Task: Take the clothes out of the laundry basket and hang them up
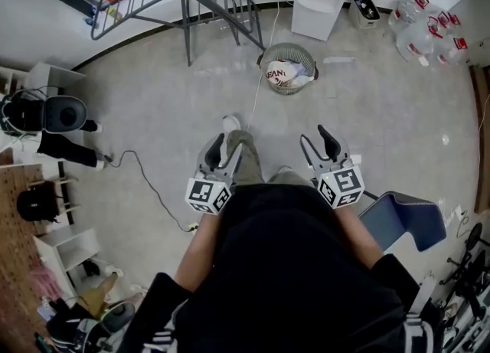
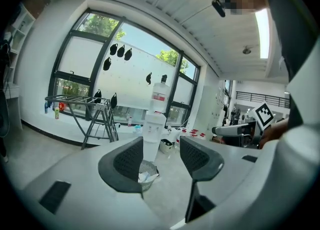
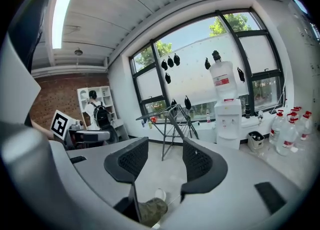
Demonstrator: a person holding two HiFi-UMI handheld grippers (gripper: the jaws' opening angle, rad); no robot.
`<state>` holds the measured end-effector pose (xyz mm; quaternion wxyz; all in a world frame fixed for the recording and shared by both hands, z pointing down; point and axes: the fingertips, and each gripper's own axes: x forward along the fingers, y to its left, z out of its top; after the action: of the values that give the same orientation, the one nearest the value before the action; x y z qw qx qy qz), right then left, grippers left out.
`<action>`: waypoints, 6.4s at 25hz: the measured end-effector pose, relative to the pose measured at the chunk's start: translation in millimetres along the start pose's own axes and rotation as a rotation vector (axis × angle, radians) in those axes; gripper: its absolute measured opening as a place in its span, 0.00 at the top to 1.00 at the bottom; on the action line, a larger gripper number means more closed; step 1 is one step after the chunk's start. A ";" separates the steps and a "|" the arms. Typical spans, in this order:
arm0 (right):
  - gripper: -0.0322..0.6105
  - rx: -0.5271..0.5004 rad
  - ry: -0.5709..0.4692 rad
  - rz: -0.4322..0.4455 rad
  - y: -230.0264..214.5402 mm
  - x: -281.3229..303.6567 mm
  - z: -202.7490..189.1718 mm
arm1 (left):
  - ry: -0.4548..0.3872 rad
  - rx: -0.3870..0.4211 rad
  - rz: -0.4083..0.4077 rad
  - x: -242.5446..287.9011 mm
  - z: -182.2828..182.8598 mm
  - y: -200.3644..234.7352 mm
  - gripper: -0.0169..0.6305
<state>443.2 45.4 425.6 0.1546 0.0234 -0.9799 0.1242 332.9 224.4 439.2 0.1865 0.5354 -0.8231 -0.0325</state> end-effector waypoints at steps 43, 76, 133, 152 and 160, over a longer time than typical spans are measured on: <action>0.66 0.168 0.489 -0.368 -249.8 448.4 -113.3 | 0.282 -0.073 -0.315 343.0 17.4 256.9 0.64; 0.66 0.058 0.761 -0.231 -437.1 660.6 -559.4 | 0.367 -0.207 -0.331 530.2 -266.0 307.5 0.63; 0.94 -0.292 0.514 -0.073 -331.6 468.8 -309.5 | 0.433 -0.175 -0.384 481.1 -172.4 268.6 0.64; 0.94 -0.446 0.218 0.148 -231.8 376.5 18.9 | 0.348 -0.082 -0.513 453.8 -18.3 208.5 0.64; 0.94 -0.537 0.166 0.291 -160.3 342.1 128.9 | 0.303 0.001 -0.710 455.9 77.3 169.4 0.64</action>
<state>93.1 -144.6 450.3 0.2152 -0.1688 -0.9547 -0.1170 -3.6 -122.3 534.6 0.2831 0.7860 -0.5495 -0.0151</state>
